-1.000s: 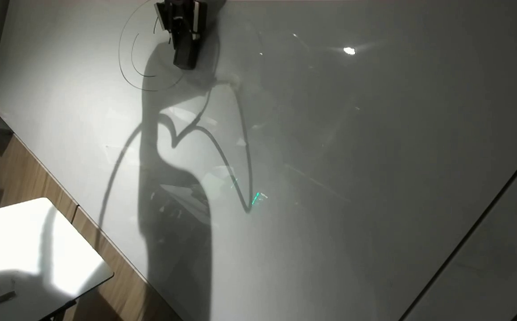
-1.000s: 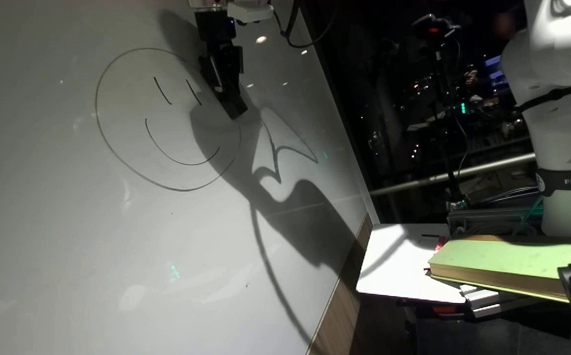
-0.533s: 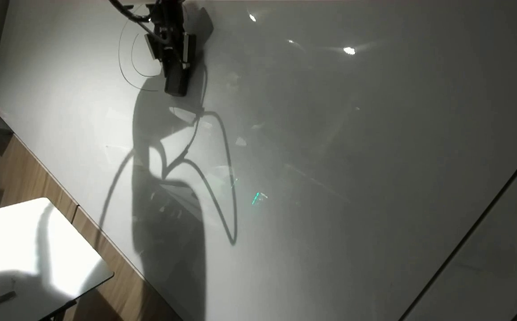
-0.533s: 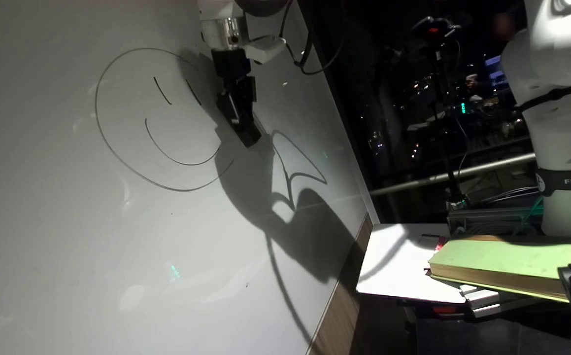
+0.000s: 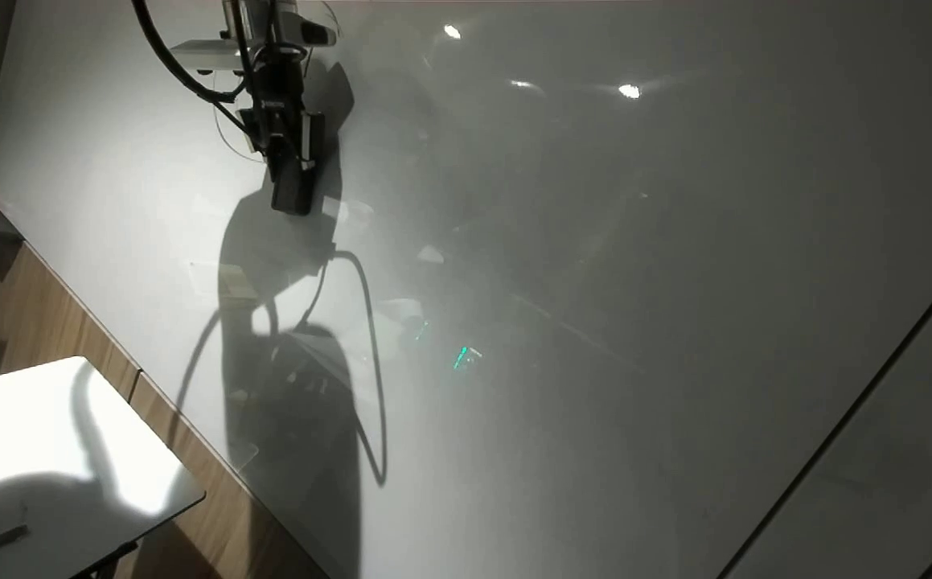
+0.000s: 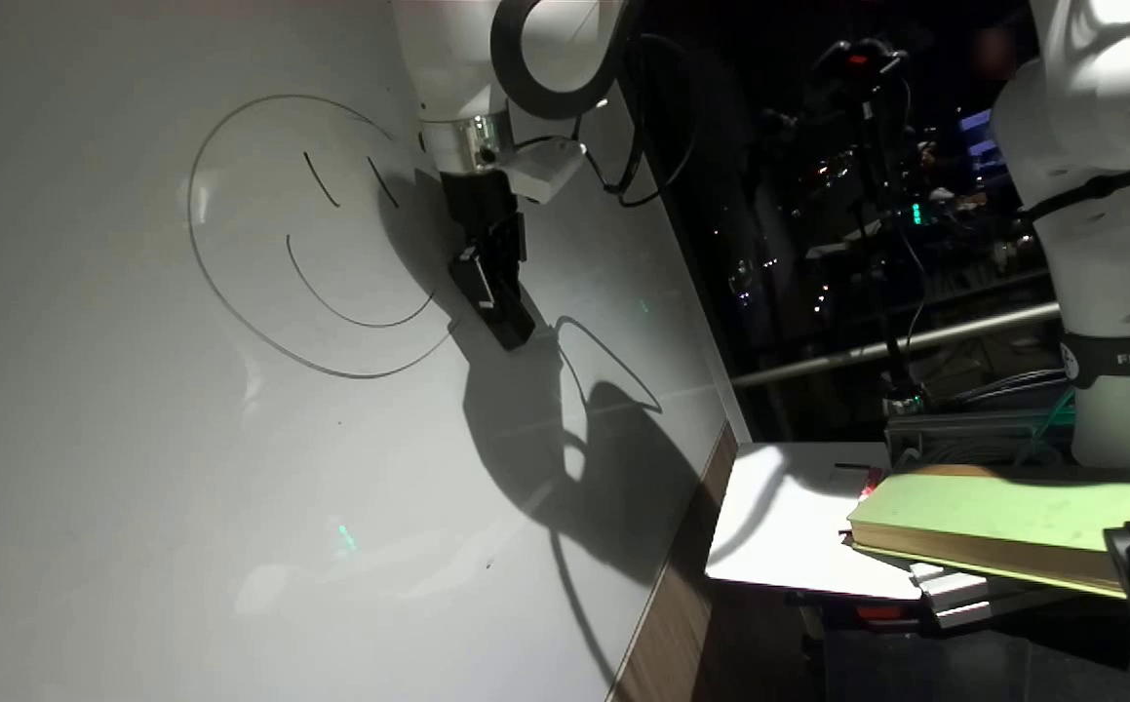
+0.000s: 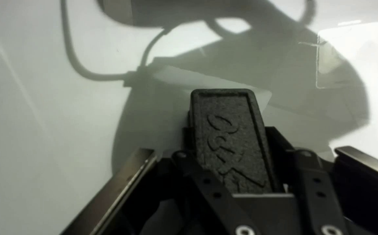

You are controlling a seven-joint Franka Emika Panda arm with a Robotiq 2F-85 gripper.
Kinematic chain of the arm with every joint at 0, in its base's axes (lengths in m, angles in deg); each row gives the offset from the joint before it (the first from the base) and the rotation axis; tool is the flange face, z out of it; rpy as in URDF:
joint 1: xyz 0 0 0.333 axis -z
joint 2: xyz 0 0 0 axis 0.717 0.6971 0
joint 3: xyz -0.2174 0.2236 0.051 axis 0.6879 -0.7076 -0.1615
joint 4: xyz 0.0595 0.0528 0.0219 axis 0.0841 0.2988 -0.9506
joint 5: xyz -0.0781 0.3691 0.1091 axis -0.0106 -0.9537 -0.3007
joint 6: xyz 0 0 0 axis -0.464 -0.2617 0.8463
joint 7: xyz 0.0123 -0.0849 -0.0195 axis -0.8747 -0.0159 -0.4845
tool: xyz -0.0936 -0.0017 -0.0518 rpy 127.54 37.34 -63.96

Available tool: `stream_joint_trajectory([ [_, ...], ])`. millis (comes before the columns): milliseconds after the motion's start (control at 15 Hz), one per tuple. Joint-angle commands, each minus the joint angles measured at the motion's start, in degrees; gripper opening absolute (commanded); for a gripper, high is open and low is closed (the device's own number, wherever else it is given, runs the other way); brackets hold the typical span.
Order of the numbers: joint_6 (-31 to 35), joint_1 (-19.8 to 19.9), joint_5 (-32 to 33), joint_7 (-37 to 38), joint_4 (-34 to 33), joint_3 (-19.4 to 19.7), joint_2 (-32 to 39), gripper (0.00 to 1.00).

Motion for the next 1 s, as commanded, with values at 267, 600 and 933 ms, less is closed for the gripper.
stream_joint_trajectory([
  [267,1.26,-3.76,2.18,6.3,-7.42,-5.41,6.05,0.3],
  [600,0.52,-8.43,4.46,10.36,-11.93,-8.75,9.79,0.3],
  [933,-0.19,-12.79,6.71,11.54,-17.22,-9.08,13.26,0.3],
])
